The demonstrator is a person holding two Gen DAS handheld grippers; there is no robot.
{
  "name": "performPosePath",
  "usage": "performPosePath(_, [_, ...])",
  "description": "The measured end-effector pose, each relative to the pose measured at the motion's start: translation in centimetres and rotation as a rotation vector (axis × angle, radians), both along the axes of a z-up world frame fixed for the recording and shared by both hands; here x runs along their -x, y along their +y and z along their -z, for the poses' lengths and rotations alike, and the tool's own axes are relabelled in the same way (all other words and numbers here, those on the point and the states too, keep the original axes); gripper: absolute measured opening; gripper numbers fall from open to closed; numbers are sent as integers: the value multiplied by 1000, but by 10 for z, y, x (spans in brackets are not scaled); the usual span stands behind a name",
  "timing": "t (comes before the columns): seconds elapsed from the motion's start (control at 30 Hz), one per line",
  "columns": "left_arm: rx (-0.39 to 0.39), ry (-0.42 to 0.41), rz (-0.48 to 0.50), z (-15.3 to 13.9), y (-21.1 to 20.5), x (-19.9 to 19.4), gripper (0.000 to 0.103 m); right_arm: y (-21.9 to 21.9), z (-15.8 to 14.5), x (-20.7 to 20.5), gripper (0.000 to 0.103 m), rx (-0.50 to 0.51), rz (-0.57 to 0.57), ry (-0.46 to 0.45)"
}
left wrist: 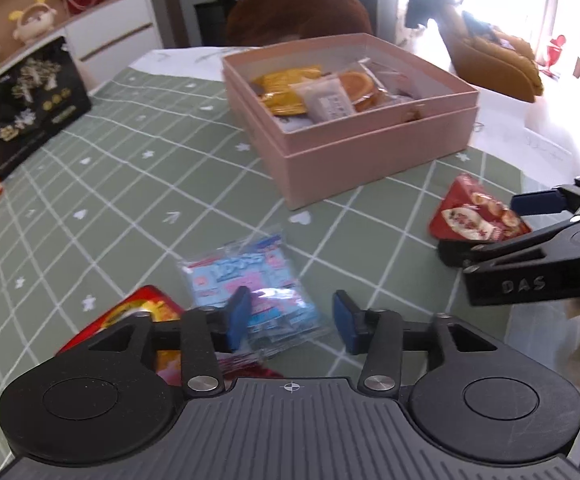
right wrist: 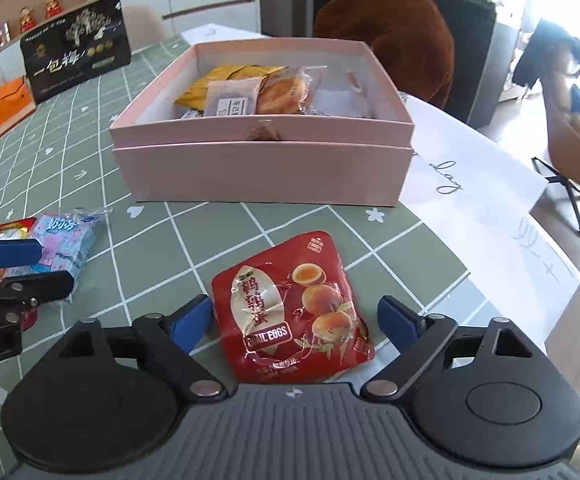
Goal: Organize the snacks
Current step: 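Lift the Peppa Pig bag with the left tool while the right tool lifts the quail-egg bag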
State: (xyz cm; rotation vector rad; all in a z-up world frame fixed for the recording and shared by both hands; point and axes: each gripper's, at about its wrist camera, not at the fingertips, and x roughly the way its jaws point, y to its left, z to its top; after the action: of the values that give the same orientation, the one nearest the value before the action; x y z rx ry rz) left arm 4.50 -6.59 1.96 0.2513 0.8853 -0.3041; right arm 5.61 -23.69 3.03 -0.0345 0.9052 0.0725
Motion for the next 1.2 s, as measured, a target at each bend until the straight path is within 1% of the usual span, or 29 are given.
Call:
performPosePath(0.03, [21,11,2,0,0,-2,62,0,0,2,94,-1,6,-7])
performPosePath(0.07, [53,21,-3,-2,3,-3,62,0,1,2,95,0,11,-10])
performPosePath(0.13, [141,27,-29,-6,13,-5,61,-2,0,2,97,1,15,-7])
performPosePath(0.17, [158,12,-59,-8,18,-6,60,-3,0,1,98,0,15,-5])
performPosePath(0.23, [129,-22,-138,-10,27,-9,56,-4,1,0,99,-1,12,-6])
performPosePath(0.3, [141,4,-202,-6,37,-18,56,-5,1,1,99,0,13,-9])
performPosePath(0.33, [147,28,-215,-2,40,-22,57,-4,1,1,100,1,16,-10])
performPosePath(0.37, [152,45,-215,0,41,-26,60,-4,2,1,100,2,19,-12])
performPosePath(0.5, [182,54,-183,1,35,-36,60,-5,3,3,101,-1,30,-25])
performPosePath(0.63, [223,90,-154,3,31,-46,64,-5,4,4,103,-1,36,-28])
performPosePath(0.7, [245,112,-143,4,29,-49,63,-4,4,4,103,-1,36,-28])
performPosePath(0.77, [253,114,-132,4,26,-47,61,-4,4,4,103,-1,36,-29])
performPosePath(0.83, [244,106,-106,5,21,-44,61,-4,4,4,103,-2,36,-31])
performPosePath(0.93, [207,76,-47,6,11,-39,62,-4,5,5,103,-1,37,-39])
performPosePath(1.07, [161,52,-13,4,2,-35,62,-3,5,6,103,1,39,-48])
performPosePath(1.13, [164,63,17,5,-3,-35,62,-4,5,6,103,1,39,-48])
performPosePath(1.2, [184,76,47,6,-4,-36,64,-4,5,6,103,0,39,-50])
